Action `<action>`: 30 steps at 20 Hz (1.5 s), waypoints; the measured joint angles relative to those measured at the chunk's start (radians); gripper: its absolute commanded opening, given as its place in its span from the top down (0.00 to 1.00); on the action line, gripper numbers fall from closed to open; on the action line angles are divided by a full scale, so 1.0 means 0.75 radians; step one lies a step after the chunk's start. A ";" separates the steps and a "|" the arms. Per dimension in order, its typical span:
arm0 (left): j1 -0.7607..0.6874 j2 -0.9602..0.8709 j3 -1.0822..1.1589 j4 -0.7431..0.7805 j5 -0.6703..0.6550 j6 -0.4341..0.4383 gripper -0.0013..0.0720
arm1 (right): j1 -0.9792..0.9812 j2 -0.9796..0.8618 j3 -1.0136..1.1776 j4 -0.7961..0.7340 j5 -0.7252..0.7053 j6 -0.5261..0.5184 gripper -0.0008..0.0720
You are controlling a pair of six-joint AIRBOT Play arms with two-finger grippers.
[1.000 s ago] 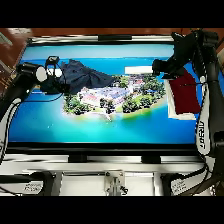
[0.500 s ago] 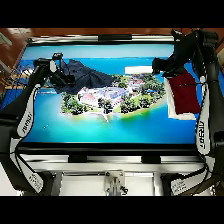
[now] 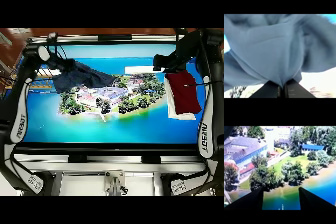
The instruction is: Fold the shirts.
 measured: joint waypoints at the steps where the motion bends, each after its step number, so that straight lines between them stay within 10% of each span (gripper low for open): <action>1: -0.030 0.086 0.013 -0.003 0.006 0.031 0.94 | 0.000 0.034 0.006 -0.004 0.016 -0.004 0.24; 13: -0.584 0.691 -0.401 -0.021 -0.136 -0.012 0.88 | 0.000 0.636 0.011 -0.112 -0.149 -0.015 0.24; 15: -0.669 0.693 -0.599 -0.032 -0.110 -0.092 0.01 | -0.001 0.660 -0.033 -0.113 -0.262 -0.026 0.24; 30: -0.284 0.918 -1.219 -0.137 -0.289 -0.115 0.00 | -0.001 0.606 -0.926 0.103 -0.167 -0.107 0.07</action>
